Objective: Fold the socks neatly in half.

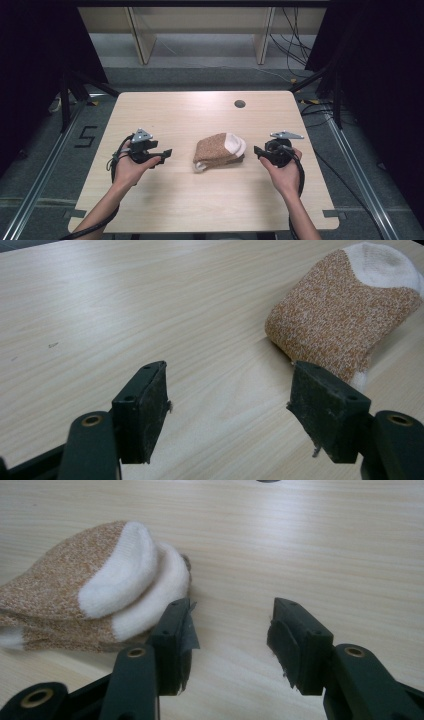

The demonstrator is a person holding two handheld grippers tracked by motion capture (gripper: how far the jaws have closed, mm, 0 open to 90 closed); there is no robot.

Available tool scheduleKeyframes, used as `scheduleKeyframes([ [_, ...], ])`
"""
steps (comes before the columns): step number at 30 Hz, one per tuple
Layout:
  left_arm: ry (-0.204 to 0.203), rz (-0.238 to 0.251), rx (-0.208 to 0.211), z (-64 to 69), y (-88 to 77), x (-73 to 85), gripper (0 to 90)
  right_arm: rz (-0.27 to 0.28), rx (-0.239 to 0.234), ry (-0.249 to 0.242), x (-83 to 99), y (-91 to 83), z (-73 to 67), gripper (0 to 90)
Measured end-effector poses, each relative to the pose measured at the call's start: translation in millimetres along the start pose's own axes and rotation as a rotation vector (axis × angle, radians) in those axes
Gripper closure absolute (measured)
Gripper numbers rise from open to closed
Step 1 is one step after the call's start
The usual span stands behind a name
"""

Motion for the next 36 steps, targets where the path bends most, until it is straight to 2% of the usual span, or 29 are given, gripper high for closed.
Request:
scheduleKeyframes([
  [2,-0.02,0.021,-0.004,-3.1,-2.0,2.5,30.7,0.002,0.006,0.006,4.0,-1.6,2.3,51.2],
  [3,-0.026,0.026,-0.009,-5.5,-3.2,4.3,30.7,-0.015,0.009,0.011,6.3,-2.7,3.2,51.2],
  [4,-0.02,0.018,-0.011,-8.6,-5.0,6.5,30.6,-0.007,0.007,0.023,7.7,-3.4,3.0,51.1],
  [5,-0.036,0.031,-0.015,-10.5,-6.0,8.4,30.5,0.002,0.022,0.007,10.0,-2.8,5.9,51.1],
  [6,-0.033,0.018,-0.023,-12.6,-7.8,10.4,30.5,-0.007,0.018,0.014,12.5,-4.6,7.3,51.1],
  [7,-0.051,0.036,-0.015,-13.6,-8.0,12.0,30.5,-0.022,0.021,0.034,17.0,-8.3,7.7,51.1],
  [9,-0.059,0.042,-0.02,-16.9,-9.8,15.1,30.4,-0.017,0.033,0.039,20.6,-8.6,10.4,51.1],
  [11,-0.065,0.044,-0.032,-21.1,-12.1,19.1,30.4,-0.02,0.038,0.027,22.9,-9.9,13.3,51.1],
  [13,-0.073,0.047,-0.037,-25.4,-13.9,23.4,30.4,-0.023,0.043,0.073,26.7,-11.9,12.8,51.1],
  [14,-0.072,0.046,-0.036,-27.0,-14.5,24.9,30.4,-0.023,0.045,0.045,29.3,-13.0,16.9,51.1],
  [15,-0.081,0.053,-0.044,-28.5,-15.2,26.6,30.4,-0.013,0.047,0.041,30.6,-12.5,19.0,51.1],
  [24,-0.105,0.079,-0.068,-44.8,-19.7,43.0,30.2,-0.026,0.066,0.06,49.2,-17.8,25.7,51.0],
  [25,-0.11,0.081,-0.072,-48.2,-20.4,46.9,30.1,-0.009,0.061,0.061,52.7,-16.7,26.5,50.9],
  [27,-0.115,0.083,-0.078,-50.3,-21.0,49.5,30.1,-0.007,0.056,0.069,54.6,-16.9,26.0,50.9],
  [30,-0.121,0.087,-0.086,-55.8,-20.6,57.2,30.0,-0.018,0.078,0.054,64.4,-16.4,29.1,50.7],
  [33,-0.125,0.089,-0.085,-58.1,-20.7,60.4,29.9,-0.007,0.067,0.063,68.1,-15.5,28.9,50.6],
  [34,-0.13,0.094,-0.089,-59.1,-21.0,61.6,29.9,-0.011,0.087,0.057,72.2,-15.0,30.1,50.5],
  [36,-0.134,0.102,-0.093,-61.0,-21.5,63.8,29.9,-0.007,0.077,0.066,73.5,-15.7,29.2,50.5],
])
Point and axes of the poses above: each handheld gripper's, and its own axes: y roughly forward along the jaws, x roughly out of its underside, z roughly to its right, the point moved 7 cm from there along y, roughly forward along the jaws, and after that the axes turned 12 degrees about -y, right-handed, at the moved point
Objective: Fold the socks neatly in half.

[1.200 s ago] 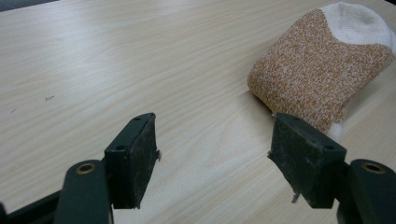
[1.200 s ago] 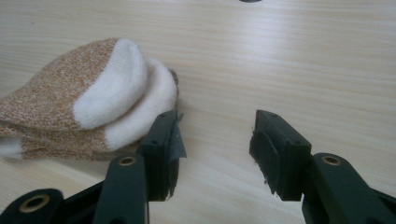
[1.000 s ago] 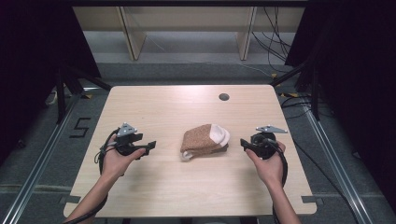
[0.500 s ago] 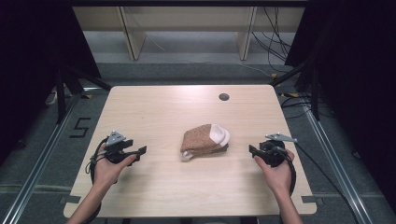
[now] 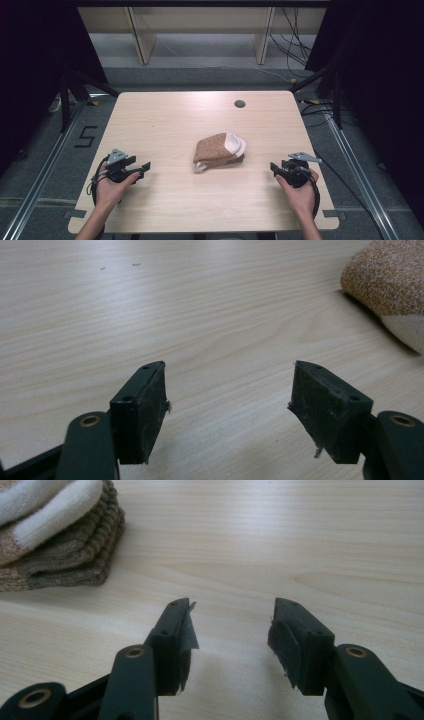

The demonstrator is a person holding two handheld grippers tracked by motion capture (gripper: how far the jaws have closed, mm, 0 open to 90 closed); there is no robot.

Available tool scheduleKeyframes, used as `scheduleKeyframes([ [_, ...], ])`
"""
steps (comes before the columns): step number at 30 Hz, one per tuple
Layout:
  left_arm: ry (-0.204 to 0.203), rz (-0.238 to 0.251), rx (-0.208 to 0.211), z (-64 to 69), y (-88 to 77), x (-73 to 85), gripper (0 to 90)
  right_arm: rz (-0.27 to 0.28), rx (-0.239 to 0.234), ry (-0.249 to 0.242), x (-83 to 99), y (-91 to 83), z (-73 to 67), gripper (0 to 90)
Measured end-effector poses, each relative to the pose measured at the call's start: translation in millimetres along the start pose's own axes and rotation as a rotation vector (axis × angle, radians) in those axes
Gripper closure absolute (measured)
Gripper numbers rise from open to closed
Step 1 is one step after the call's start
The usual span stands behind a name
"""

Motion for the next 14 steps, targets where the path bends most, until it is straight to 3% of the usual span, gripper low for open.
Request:
scheduleKeyframes([
  [4,-0.007,0.019,0.002,-2.4,-0.1,3.7,29.8,0.014,0.009,0.004,3.8,0.2,1.8,49.9],
  [5,-0.007,0.021,0.0,-3.4,0.0,6.6,29.7,0.01,0.012,0.051,5.5,-0.1,-1.1,49.6],
  [7,-0.007,0.023,-0.001,-3.6,-0.1,7.8,29.6,0.032,-0.002,0.025,6.7,0.3,1.7,49.3],
  [9,-0.002,0.035,0.001,-2.8,-1.3,7.6,29.5,0.031,-0.002,0.035,7.7,0.3,1.1,49.1],
  [10,-0.002,0.04,-0.003,-2.6,-2.1,7.8,29.5,0.026,0.017,0.065,9.1,1.5,-0.3,49.0],
  [11,-0.001,0.045,-0.01,-2.5,-3.0,7.8,29.5,0.039,0.015,0.036,10.0,2.0,2.6,48.5],
  [14,-0.001,0.053,-0.009,-1.6,-3.9,8.1,29.4,0.031,0.017,0.031,10.4,0.4,2.3,48.2],
])
Point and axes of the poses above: each handheld gripper's, and its own axes: y roughly forward along the jaws, x roughly out of its underside, z roughly to its right, the point moved 7 cm from there along y, roughly forward along the jaws, and after that the axes turned 12 degrees about -y, right-handed, at the moved point
